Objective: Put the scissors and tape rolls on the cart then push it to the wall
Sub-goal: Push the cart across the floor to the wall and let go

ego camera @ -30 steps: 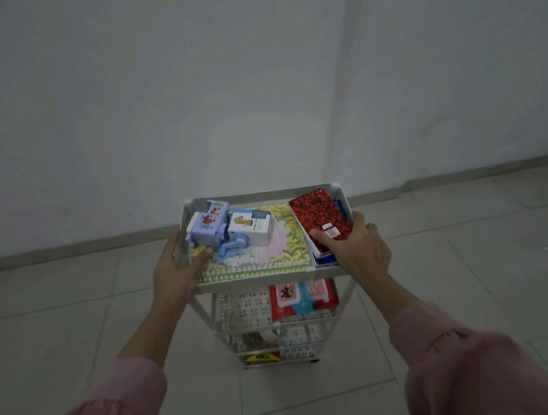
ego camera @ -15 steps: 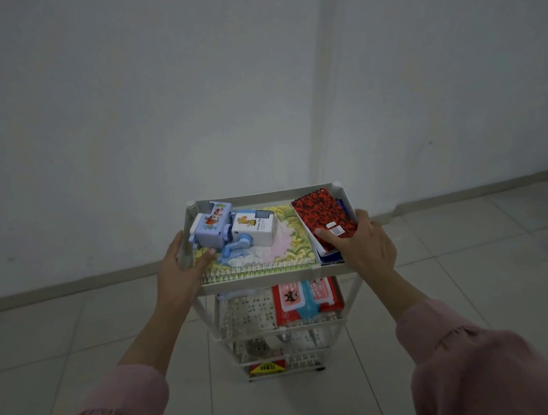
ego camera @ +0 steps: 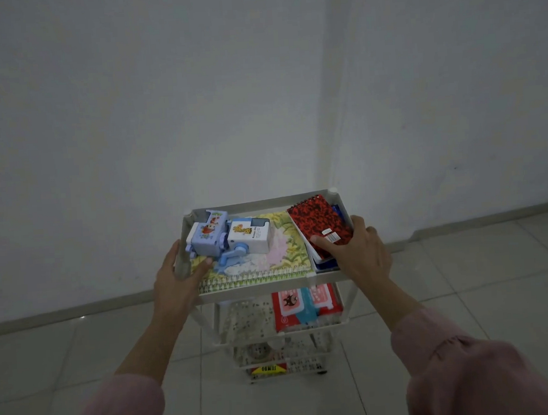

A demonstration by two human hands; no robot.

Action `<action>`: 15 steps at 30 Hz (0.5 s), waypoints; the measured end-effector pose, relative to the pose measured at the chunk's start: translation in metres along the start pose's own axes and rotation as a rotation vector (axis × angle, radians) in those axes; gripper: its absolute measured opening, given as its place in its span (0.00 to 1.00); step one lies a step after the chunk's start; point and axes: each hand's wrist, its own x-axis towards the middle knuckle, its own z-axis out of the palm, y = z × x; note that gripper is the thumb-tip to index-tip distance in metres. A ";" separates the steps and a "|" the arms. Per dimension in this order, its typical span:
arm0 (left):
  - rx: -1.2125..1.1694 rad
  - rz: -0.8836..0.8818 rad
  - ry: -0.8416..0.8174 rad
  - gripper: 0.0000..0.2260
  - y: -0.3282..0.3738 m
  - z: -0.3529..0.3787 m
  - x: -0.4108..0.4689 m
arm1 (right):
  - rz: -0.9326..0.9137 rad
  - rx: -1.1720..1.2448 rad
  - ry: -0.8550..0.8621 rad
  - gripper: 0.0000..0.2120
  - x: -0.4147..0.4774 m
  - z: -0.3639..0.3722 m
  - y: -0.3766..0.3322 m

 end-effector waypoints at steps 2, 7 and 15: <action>0.027 0.004 0.006 0.31 0.009 0.017 0.015 | -0.002 0.004 0.006 0.41 0.021 -0.003 0.002; 0.056 -0.008 0.022 0.31 0.026 0.062 0.056 | -0.014 -0.009 0.008 0.40 0.087 -0.008 0.004; 0.027 0.005 0.082 0.30 0.049 0.119 0.115 | -0.067 -0.019 -0.018 0.40 0.185 -0.007 -0.008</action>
